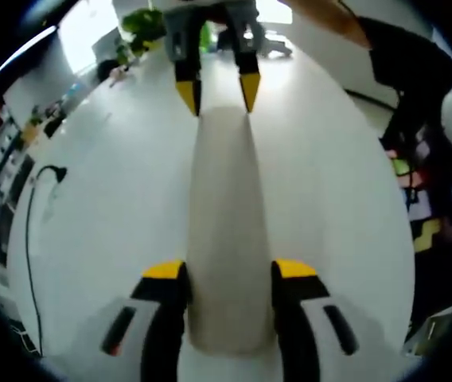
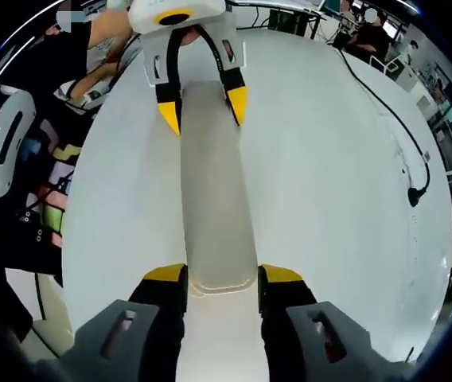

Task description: Arrange the utensils inside the cutlery case until each visible utensil rests in its matching compartment.

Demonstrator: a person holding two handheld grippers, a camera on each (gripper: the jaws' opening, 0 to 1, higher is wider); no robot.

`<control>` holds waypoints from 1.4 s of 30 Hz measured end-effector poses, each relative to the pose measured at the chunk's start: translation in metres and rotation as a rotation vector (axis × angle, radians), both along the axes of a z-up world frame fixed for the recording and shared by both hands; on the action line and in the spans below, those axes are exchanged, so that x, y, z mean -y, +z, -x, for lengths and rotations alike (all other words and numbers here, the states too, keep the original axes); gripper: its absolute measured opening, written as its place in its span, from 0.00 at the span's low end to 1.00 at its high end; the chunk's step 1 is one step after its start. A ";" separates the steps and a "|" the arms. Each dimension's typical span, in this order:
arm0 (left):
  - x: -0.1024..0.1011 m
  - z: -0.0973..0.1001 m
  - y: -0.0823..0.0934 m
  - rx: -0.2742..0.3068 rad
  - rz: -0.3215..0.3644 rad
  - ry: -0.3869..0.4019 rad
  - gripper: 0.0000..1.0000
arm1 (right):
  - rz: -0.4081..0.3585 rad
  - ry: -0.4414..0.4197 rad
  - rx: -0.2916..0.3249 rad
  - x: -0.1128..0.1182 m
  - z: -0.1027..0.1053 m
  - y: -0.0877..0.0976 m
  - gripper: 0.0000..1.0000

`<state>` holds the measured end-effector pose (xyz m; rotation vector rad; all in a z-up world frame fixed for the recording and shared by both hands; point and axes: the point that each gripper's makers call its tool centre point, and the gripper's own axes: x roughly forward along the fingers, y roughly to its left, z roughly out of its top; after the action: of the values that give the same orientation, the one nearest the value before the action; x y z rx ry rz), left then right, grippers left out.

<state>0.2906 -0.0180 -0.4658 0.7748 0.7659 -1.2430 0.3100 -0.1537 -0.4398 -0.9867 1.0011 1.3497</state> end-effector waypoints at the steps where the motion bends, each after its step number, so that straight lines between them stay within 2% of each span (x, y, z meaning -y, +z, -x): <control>1: 0.000 0.000 0.000 -0.001 0.000 0.000 0.45 | -0.001 -0.015 -0.010 0.000 0.001 0.002 0.16; 2: 0.000 0.000 0.000 -0.001 0.000 0.000 0.45 | -0.001 -0.037 -0.020 0.000 0.002 0.003 0.14; 4: 0.000 0.000 0.000 -0.001 0.001 -0.001 0.45 | -0.002 -0.025 -0.018 -0.001 0.002 0.004 0.19; 12: 0.000 0.001 0.000 -0.002 0.001 -0.001 0.45 | 0.009 -0.017 -0.021 0.002 0.001 0.005 0.19; 28: 0.000 0.000 -0.001 -0.008 0.022 -0.001 0.45 | 0.078 -0.007 -0.014 0.005 0.002 -0.002 0.21; 29: 0.000 0.000 -0.001 -0.009 0.023 -0.001 0.45 | 0.082 -0.007 -0.016 0.005 0.002 -0.002 0.21; 30: 0.000 0.000 -0.001 -0.010 0.025 0.000 0.45 | 0.091 -0.012 -0.044 0.005 0.005 -0.004 0.19; 37: 0.000 -0.001 -0.001 -0.017 0.031 0.001 0.45 | 0.117 0.006 -0.040 0.003 0.005 -0.005 0.17; 42: 0.001 -0.001 -0.001 -0.027 0.041 0.005 0.45 | 0.125 -0.023 -0.056 0.002 0.002 -0.006 0.14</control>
<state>0.2913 -0.0188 -0.4670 0.7236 0.7622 -1.2628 0.3077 -0.1559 -0.4461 -1.0320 1.1465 1.3146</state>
